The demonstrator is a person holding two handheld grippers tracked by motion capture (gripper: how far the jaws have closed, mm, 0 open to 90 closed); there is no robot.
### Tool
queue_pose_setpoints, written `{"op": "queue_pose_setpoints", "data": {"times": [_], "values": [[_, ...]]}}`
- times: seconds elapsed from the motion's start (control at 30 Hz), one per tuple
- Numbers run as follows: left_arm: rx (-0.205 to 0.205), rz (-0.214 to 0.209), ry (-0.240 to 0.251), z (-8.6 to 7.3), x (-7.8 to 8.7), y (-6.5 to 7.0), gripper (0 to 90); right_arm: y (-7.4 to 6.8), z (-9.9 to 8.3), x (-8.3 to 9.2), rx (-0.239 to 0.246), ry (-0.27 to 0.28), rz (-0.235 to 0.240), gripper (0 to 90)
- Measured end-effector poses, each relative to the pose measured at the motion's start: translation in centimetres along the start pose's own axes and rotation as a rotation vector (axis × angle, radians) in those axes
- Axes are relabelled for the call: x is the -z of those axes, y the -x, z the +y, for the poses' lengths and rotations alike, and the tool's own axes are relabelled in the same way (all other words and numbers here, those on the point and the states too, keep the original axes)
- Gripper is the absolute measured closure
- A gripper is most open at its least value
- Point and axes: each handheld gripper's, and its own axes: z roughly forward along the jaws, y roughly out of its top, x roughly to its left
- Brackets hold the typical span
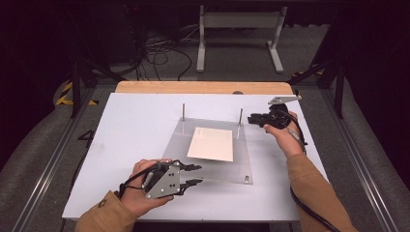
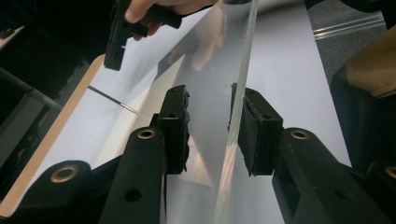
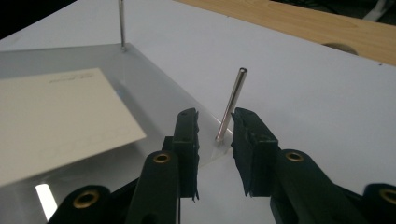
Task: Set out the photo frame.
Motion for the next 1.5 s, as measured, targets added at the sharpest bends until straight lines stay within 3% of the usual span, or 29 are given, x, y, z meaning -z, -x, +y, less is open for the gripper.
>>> {"op": "queue_pose_setpoints", "data": {"times": [0.03, 0.17, 0.23, 0.3, 0.33, 0.37, 0.4, 0.47, 0.6, 0.87, 1.1, 1.23, 1.3, 1.33, 1.43, 1.5], "values": [[0.004, -0.001, 0.003, 0.1, 0.0, -0.1, 65.6, 0.0, 0.0, 0.0, 0.000, 0.000, 0.000, 70.2], [0.008, -0.005, 0.008, 0.5, -0.1, -0.5, 66.1, -1.4, -1.5, 2.3, 0.137, 0.030, 0.023, 62.8], [0.009, -0.007, 0.008, 0.6, -0.1, -0.6, 66.3, -1.6, -1.8, 2.7, 0.160, 0.033, 0.022, 62.1], [0.009, -0.008, 0.008, 0.7, -0.1, -0.8, 66.5, -2.7, -3.0, 4.0, 0.259, 0.048, 0.026, 61.0], [0.012, -0.010, 0.009, 0.8, -0.1, -0.9, 66.5, -2.7, -3.0, 4.0, 0.259, 0.048, 0.026, 61.0], [0.016, -0.009, 0.008, 0.9, 0.0, -1.1, 66.6, -3.5, -3.7, 4.6, 0.323, 0.047, 0.033, 61.2], [0.019, -0.011, 0.008, 1.0, 0.0, -1.2, 66.6, -3.9, -4.0, 4.8, 0.350, 0.046, 0.042, 61.2], [0.021, -0.011, 0.009, 1.1, -0.1, -1.2, 66.7, -4.3, -4.3, 5.0, 0.370, 0.047, 0.051, 61.0], [0.022, -0.014, 0.008, 1.5, -0.2, -1.5, 67.0, -6.2, -5.0, 5.7, 0.469, 0.060, 0.052, 58.1], [0.034, -0.019, 0.010, 1.6, -0.2, -1.7, 66.9, -8.7, -4.8, 6.2, 0.571, 0.070, 0.046, 50.0], [0.041, -0.023, 0.012, 1.6, -0.3, -1.8, 66.6, -11.0, -4.1, 6.4, 0.666, 0.113, 0.066, 43.4], [0.045, -0.029, 0.016, 1.5, -0.4, -1.8, 66.1, -11.8, -3.8, 6.1, 0.688, 0.124, 0.081, 46.2], [0.046, -0.030, 0.018, 1.6, -0.4, -1.9, 66.0, -12.2, -3.6, 5.9, 0.704, 0.121, 0.076, 50.5], [0.045, -0.029, 0.017, 1.6, -0.4, -1.9, 65.7, -12.4, -3.6, 5.7, 0.701, 0.121, 0.099, 57.3], [0.077, -0.028, -0.002, 1.6, -0.4, -1.7, 64.3, -12.5, -3.6, 5.6, 0.700, 0.120, 0.109, 58.4], [0.084, -0.012, -0.003, 1.6, 0.0, -1.5, 53.9, -12.5, -3.7, 5.4, 0.698, 0.123, 0.116, 58.0]]}}
